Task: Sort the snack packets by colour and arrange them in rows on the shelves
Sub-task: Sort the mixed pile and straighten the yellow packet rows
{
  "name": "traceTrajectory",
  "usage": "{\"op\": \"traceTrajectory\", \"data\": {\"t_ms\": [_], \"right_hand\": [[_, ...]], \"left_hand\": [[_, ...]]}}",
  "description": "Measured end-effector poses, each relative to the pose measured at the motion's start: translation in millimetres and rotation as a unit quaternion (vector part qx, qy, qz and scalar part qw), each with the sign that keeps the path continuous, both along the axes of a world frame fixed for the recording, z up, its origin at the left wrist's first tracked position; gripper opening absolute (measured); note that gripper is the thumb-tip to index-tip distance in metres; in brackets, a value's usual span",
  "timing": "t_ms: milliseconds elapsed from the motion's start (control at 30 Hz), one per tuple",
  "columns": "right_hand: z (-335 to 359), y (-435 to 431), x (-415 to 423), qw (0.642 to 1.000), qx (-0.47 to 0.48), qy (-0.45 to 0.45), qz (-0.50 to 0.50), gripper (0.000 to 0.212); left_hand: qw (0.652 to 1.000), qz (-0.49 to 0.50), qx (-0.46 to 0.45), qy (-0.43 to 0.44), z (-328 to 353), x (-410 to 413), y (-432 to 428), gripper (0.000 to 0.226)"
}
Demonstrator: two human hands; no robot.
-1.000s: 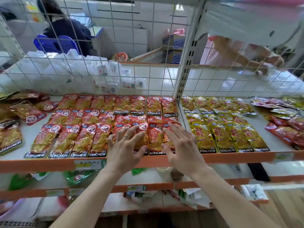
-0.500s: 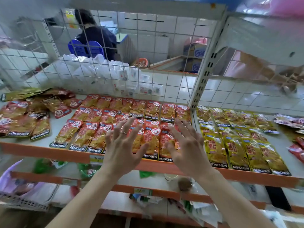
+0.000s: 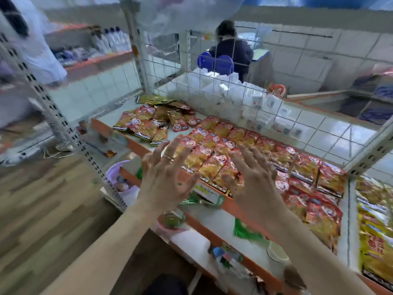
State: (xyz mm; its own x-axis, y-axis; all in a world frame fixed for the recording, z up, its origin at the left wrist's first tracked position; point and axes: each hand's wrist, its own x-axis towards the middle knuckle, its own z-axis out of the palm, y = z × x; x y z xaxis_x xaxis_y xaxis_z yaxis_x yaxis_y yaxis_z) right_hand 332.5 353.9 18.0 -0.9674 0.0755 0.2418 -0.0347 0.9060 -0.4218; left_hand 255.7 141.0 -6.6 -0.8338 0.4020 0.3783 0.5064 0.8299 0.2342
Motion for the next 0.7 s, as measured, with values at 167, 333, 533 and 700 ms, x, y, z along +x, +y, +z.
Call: {"op": "traceTrajectory", "data": {"t_ms": [167, 333, 533, 700], "right_hand": [[0.4, -28.4, -31.1, 0.999, -0.007, -0.007, 0.032, 0.059], [-8.4, -63.1, -74.7, 0.999, 0.001, 0.004, 0.034, 0.064], [-11.3, -131.3, -132.8, 1.0, -0.001, -0.004, 0.004, 0.06], [-12.6, -179.9, -178.4, 1.0, 0.0, -0.02, -0.007, 0.061]], "left_hand": [[1.0, 0.016, 0.013, -0.021, -1.6, -22.2, -30.1, 0.071], [0.999, 0.01, 0.011, -0.037, -11.6, -63.8, -61.3, 0.072], [0.999, -0.007, 0.023, -0.035, -14.3, -127.4, -120.8, 0.069], [0.998, -0.015, 0.025, -0.055, -19.9, -178.4, -167.5, 0.07]]}}
